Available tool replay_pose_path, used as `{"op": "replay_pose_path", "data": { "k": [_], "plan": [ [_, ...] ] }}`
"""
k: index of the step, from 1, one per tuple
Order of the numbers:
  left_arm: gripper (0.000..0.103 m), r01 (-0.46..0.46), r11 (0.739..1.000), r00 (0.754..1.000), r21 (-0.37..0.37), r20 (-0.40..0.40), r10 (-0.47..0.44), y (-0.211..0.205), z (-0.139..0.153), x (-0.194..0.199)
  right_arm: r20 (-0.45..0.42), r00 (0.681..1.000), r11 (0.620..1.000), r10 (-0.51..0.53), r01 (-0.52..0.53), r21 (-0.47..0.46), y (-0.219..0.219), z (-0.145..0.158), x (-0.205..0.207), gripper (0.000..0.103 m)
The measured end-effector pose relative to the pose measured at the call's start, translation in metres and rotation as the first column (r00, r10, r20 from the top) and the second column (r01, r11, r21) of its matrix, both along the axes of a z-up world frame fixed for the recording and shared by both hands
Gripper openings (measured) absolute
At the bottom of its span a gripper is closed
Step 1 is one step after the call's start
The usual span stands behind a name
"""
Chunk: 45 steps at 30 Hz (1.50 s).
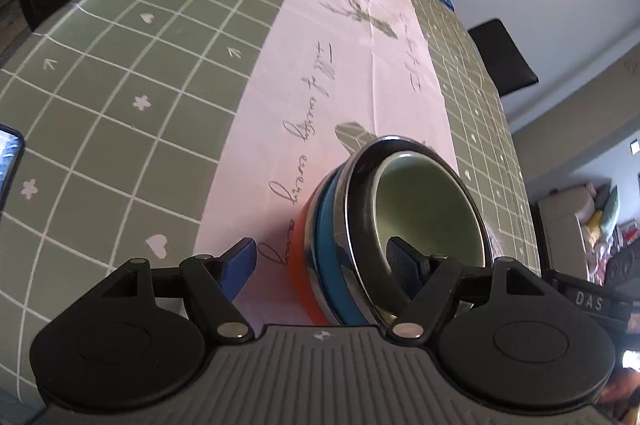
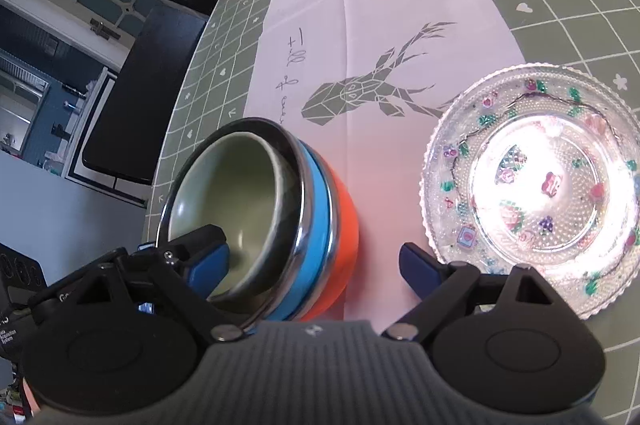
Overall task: Organize plates and bowls
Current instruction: 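Grip the bowl stack rim with the right tool and lift it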
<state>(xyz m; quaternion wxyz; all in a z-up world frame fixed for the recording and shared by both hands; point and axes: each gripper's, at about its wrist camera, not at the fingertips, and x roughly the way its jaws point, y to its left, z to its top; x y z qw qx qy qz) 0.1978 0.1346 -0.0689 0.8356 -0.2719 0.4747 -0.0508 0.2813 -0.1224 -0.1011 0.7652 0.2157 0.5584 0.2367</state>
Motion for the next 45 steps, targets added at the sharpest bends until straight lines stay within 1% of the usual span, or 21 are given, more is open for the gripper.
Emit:
{"op": "replay_pose_path", "data": {
  "k": [1,3,5,6,7,9,10,12,13,14,16,20,26,34,45],
  "plan": [
    [0.086,0.017,1.000,1.000,-0.009,-0.015,-0.017,-0.001,-0.002,0.003,-0.021,1.000,1.000,0.009,-0.009,-0.004,0.001,-0.002,0.004,0.085],
    [0.083,0.051,0.998,0.998,-0.034,-0.047,-0.052,-0.001,-0.005,0.010,-0.061,0.998,1.000,0.027,-0.028,-0.013,0.002,-0.006,0.011,0.081],
    [0.081,0.068,0.996,0.994,-0.053,-0.077,-0.072,-0.001,-0.008,0.015,-0.101,0.994,0.999,0.042,-0.042,-0.001,0.003,-0.010,0.016,0.080],
    [0.078,0.078,0.995,0.993,-0.062,-0.089,-0.083,-0.001,-0.009,0.019,-0.116,0.992,0.999,0.044,-0.044,0.003,0.003,-0.012,0.019,0.079],
    [0.076,0.085,0.994,0.991,-0.069,-0.099,-0.091,-0.001,-0.010,0.021,-0.126,0.991,0.999,0.048,-0.047,0.007,0.003,-0.013,0.021,0.077],
    [0.069,0.098,0.992,0.986,-0.084,-0.124,-0.108,-0.002,-0.015,0.025,-0.145,0.988,0.999,0.054,-0.052,0.012,0.004,-0.015,0.024,0.075],
    [0.069,0.100,0.991,0.985,-0.086,-0.129,-0.111,-0.003,-0.016,0.026,-0.154,0.986,0.998,0.057,-0.055,0.016,0.005,-0.016,0.025,0.075],
    [0.065,0.103,0.990,0.985,-0.101,-0.128,-0.115,-0.001,-0.017,0.029,-0.163,0.985,0.999,0.048,-0.044,0.025,0.004,-0.018,0.026,0.073],
    [0.065,0.100,0.989,0.984,-0.109,-0.134,-0.115,0.000,-0.017,0.029,-0.167,0.985,0.999,0.049,-0.045,0.030,0.003,-0.018,0.026,0.067],
    [0.064,0.100,0.989,0.984,-0.114,-0.137,-0.115,0.001,-0.017,0.029,-0.176,0.983,0.998,0.054,-0.047,0.046,0.003,-0.018,0.026,0.066],
    [0.063,0.100,0.987,0.983,-0.124,-0.141,-0.117,0.003,-0.017,0.030,-0.191,0.980,0.996,0.058,-0.045,0.071,0.002,-0.018,0.027,0.057],
    [0.062,0.091,0.987,0.983,-0.133,-0.147,-0.110,0.005,-0.018,0.032,-0.180,0.982,0.998,0.058,-0.052,0.038,0.007,-0.014,0.027,0.056],
    [0.062,0.093,0.990,0.984,-0.109,-0.142,-0.108,0.001,-0.015,0.030,-0.183,0.982,0.998,0.050,-0.043,0.042,0.005,-0.015,0.027,0.053],
    [0.061,0.078,0.992,0.985,-0.100,-0.148,-0.093,0.000,-0.010,0.027,-0.184,0.982,0.998,0.036,-0.027,0.052,0.004,-0.015,0.023,0.052],
    [0.061,0.084,0.994,0.990,-0.076,-0.105,-0.091,-0.004,0.014,0.018,-0.127,0.991,0.997,0.040,-0.032,0.067,-0.001,0.010,0.012,0.051]
  ]
}}
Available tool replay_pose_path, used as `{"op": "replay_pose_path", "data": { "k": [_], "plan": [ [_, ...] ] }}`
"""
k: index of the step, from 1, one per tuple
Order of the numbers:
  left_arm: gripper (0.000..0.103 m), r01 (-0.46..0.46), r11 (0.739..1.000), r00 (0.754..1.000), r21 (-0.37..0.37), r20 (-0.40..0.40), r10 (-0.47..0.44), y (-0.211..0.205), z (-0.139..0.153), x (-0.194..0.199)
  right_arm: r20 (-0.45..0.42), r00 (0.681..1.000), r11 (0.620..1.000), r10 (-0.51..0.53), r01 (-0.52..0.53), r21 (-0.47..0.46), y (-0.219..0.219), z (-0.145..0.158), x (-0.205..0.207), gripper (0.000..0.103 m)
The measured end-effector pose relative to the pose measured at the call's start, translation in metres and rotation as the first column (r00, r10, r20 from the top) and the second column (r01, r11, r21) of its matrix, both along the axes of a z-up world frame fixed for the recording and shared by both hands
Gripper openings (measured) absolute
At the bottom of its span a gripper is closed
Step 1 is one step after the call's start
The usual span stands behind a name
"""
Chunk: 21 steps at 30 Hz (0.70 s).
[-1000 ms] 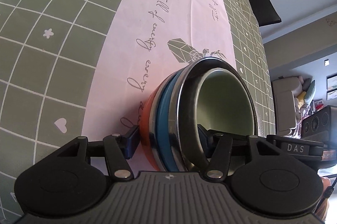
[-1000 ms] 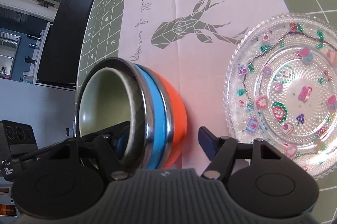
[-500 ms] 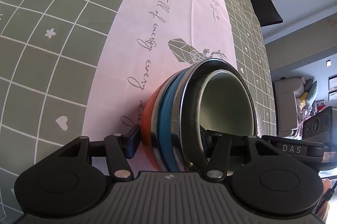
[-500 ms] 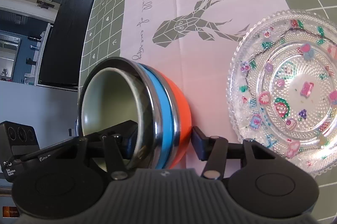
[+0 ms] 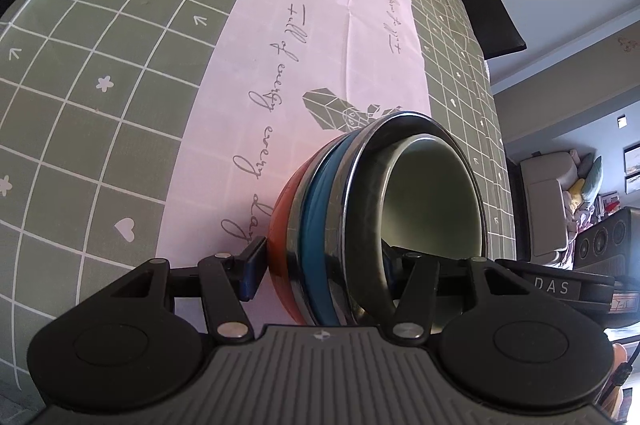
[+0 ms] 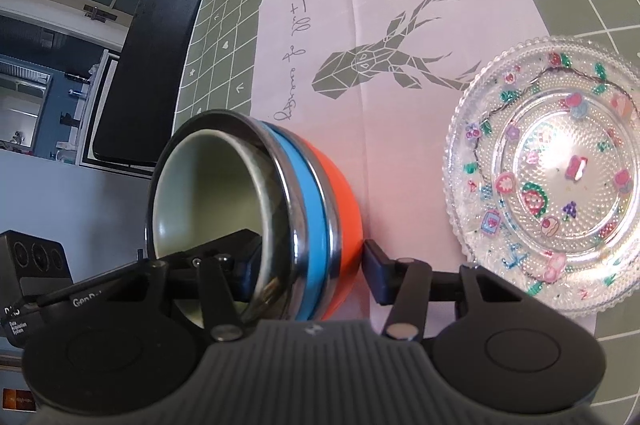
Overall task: Organize plates and bowls
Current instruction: 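Grip the bowl stack rim with the right tool and lift it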
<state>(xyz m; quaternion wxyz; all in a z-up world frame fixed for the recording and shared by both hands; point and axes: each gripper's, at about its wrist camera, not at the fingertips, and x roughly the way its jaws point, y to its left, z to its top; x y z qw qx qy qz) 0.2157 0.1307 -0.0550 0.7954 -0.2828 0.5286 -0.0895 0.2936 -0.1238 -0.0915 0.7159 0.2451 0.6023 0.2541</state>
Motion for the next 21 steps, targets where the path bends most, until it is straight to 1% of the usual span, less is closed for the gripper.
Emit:
{"op": "replay_pose_path", "data": {
  "k": [12,17,21],
  "plan": [
    [0.061,0.026,1.000,0.999,0.007,0.038,-0.026,-0.021,0.022,-0.008,0.065,0.998,1.000,-0.023,0.022,0.021,-0.021,0.021,-0.016,0.050],
    [0.061,0.050,0.999,0.997,0.007,0.052,-0.051,-0.039,0.030,-0.005,0.084,0.995,0.999,-0.049,0.047,0.025,-0.043,0.031,-0.022,0.049],
    [0.061,0.083,0.997,0.994,0.003,0.067,-0.083,-0.060,0.036,0.003,0.098,0.992,0.997,-0.081,0.079,0.020,-0.068,0.040,-0.022,0.048]
  ]
}}
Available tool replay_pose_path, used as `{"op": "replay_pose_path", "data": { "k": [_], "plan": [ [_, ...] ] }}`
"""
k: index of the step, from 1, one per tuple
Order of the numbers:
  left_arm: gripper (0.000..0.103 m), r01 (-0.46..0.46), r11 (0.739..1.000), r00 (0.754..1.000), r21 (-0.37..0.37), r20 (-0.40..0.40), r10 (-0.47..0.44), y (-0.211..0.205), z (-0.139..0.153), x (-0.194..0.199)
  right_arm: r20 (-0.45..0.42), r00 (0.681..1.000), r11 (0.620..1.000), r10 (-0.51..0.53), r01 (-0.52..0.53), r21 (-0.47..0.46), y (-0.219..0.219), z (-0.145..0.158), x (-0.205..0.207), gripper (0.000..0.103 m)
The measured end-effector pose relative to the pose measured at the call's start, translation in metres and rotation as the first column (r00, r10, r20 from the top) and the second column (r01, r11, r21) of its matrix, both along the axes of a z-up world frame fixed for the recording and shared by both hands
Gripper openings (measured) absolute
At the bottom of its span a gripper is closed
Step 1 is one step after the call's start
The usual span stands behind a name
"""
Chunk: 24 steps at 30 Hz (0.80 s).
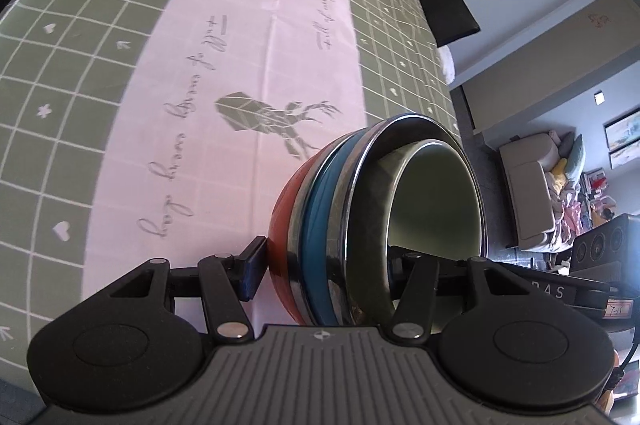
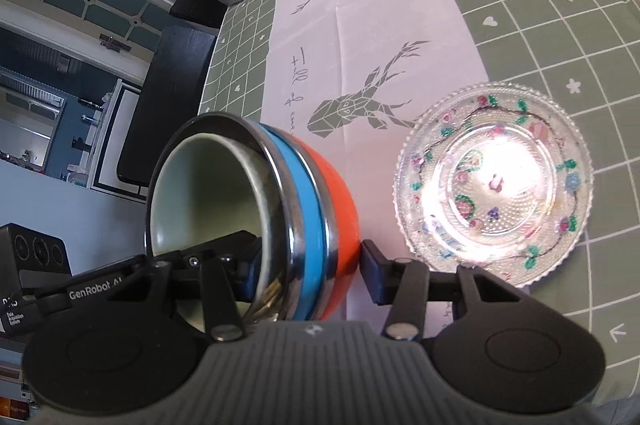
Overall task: Organize plates and bowls
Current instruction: 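Grip the bowl stack rim with the right tool and lift it, then lower the bowl stack onto the stacked plates with the right tool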
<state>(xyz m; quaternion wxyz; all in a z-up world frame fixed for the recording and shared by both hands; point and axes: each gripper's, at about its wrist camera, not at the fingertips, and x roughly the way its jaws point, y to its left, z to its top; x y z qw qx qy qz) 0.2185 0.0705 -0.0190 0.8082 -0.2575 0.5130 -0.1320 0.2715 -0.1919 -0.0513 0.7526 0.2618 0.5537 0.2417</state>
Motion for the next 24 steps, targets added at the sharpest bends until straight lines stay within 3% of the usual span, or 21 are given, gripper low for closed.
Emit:
{"op": "replay_pose_path", "data": {
  "k": [7,13,24],
  "plan": [
    [0.059,0.045,0.998,0.999,-0.042,-0.003,-0.045,-0.041,-0.003,0.021,0.007,0.998,0.998,-0.055,0.055,-0.032,-0.044,0.009,0.006,0.047],
    [0.059,0.065,0.995,0.996,-0.079,-0.054,-0.069,-0.069,-0.024,0.040,-0.016,0.995,0.993,-0.103,0.102,-0.062,-0.075,-0.004,0.015,0.047],
    [0.059,0.058,0.994,0.989,-0.089,-0.132,-0.070,-0.082,-0.048,0.056,-0.081,0.989,0.991,-0.123,0.118,-0.068,-0.092,-0.029,0.031,0.047]
  ]
}}
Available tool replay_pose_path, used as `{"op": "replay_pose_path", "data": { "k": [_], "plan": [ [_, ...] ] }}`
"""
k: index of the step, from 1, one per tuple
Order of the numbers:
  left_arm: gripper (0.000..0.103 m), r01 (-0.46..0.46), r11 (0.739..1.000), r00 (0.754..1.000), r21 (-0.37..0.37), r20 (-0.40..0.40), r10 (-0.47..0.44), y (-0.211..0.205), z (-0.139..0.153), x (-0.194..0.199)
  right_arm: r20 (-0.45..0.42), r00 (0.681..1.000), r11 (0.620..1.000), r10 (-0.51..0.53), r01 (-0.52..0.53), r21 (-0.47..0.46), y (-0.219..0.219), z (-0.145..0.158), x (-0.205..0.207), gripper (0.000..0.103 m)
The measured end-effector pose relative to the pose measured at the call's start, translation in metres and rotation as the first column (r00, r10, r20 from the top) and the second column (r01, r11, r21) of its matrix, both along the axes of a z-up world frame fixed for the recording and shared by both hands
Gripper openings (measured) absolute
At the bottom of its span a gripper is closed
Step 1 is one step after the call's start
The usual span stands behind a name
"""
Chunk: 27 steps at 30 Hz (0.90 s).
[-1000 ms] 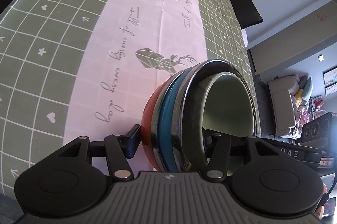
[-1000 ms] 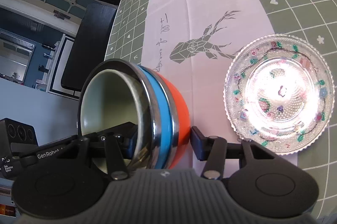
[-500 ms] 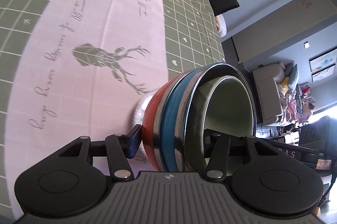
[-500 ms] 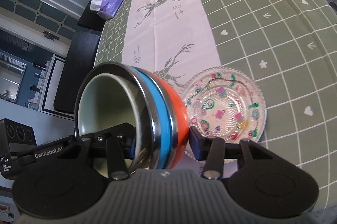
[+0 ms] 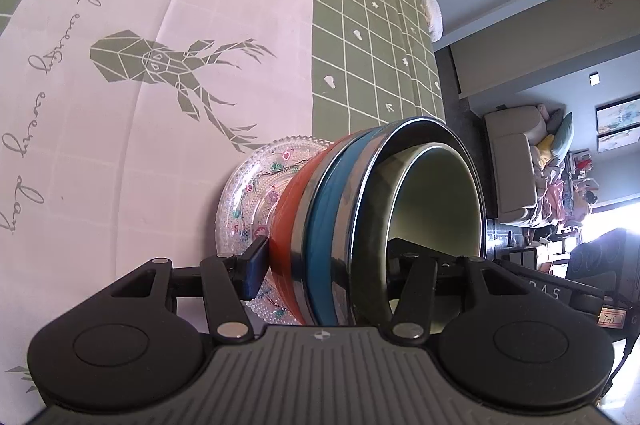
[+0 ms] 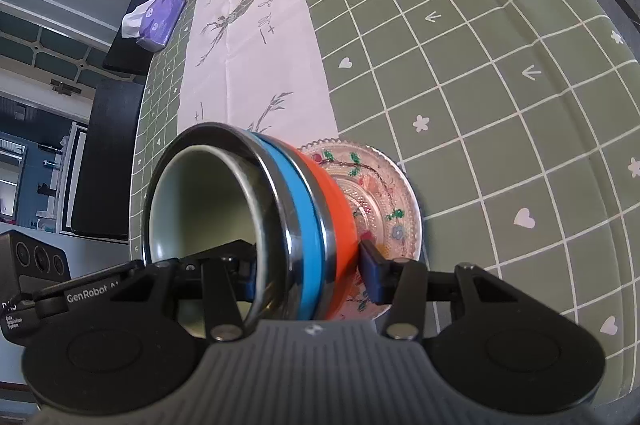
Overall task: Organize plates and bowls
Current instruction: 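Lower the bowl stack onto the stacked plates with the right tool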
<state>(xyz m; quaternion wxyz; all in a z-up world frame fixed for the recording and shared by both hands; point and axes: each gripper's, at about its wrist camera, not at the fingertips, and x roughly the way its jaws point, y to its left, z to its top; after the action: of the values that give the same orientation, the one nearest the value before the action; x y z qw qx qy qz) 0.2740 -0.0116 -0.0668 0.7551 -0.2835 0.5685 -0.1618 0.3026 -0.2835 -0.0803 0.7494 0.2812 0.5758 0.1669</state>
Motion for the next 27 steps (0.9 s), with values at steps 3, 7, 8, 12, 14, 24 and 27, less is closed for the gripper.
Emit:
{"op": "replay_pose_path", "data": {
  "k": [3,7,8,12,14,24,27],
  "plan": [
    [0.059,-0.006,1.000,1.000,-0.004,-0.016,0.006,0.001,-0.004,0.001,-0.010,1.000,1.000,0.000,0.000,-0.004,0.001,-0.003,0.004,0.047],
    [0.059,-0.018,1.000,0.999,-0.011,-0.045,0.017,0.002,-0.011,0.004,-0.029,1.000,1.000,0.000,-0.001,-0.012,0.002,-0.010,0.008,0.047],
    [0.059,-0.021,1.000,0.998,-0.013,-0.052,0.020,0.003,-0.014,0.005,-0.034,0.999,1.000,0.000,-0.001,-0.014,0.003,-0.012,0.009,0.047],
    [0.059,-0.026,0.999,0.998,-0.033,-0.054,0.024,0.005,-0.017,0.006,-0.043,0.999,1.000,-0.005,0.004,-0.011,0.003,-0.017,0.011,0.049],
    [0.059,-0.023,0.999,0.998,-0.030,-0.054,0.021,0.004,-0.017,0.006,-0.046,0.999,1.000,-0.007,0.007,-0.010,0.003,-0.017,0.010,0.049],
    [0.060,-0.026,0.999,0.998,-0.041,-0.052,0.024,0.006,-0.017,0.007,-0.044,0.999,1.000,-0.028,0.028,0.005,-0.002,-0.016,0.009,0.052],
    [0.072,-0.028,0.999,0.999,-0.017,-0.017,0.027,0.007,-0.012,0.004,-0.015,0.999,0.999,-0.042,0.042,-0.009,-0.004,-0.009,0.007,0.062]
  ]
}}
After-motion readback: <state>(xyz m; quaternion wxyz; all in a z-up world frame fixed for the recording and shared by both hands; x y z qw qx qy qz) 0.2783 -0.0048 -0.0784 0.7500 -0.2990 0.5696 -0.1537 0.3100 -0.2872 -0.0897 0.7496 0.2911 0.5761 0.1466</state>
